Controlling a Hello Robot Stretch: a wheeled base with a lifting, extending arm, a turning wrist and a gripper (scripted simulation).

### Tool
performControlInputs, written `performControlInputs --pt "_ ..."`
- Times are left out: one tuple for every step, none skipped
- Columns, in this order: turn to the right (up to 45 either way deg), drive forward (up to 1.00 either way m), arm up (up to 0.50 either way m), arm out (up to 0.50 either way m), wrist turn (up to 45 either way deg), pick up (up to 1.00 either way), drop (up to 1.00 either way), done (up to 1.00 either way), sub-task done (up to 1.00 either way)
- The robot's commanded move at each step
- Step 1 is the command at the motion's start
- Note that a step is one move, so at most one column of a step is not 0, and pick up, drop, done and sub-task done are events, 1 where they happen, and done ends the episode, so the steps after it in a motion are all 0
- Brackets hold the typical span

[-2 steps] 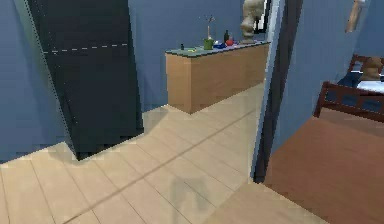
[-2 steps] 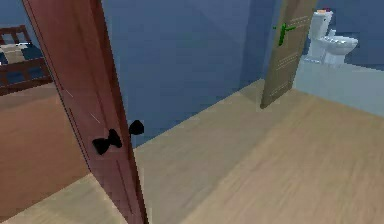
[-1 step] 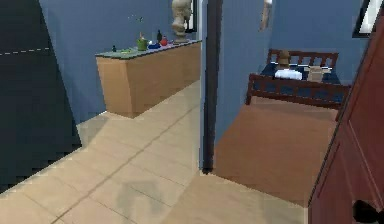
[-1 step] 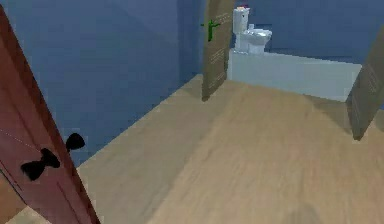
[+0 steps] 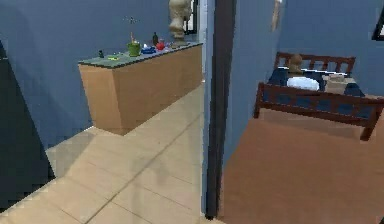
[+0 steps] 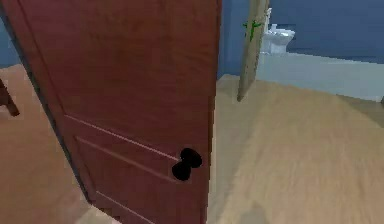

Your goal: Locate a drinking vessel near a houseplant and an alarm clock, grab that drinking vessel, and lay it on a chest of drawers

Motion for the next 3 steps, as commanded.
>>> performControlInputs --pt "27.0 0.00 0.00 0.00 0.0 0.00 0.00 0.00 0.00" --pt "0.0 1.00 0.00 0.00 0.0 0.00 0.00 0.00 0.00" --pt "3.0 0.00 0.00 0.00 0.0 0.00 0.00 0.00 0.00"
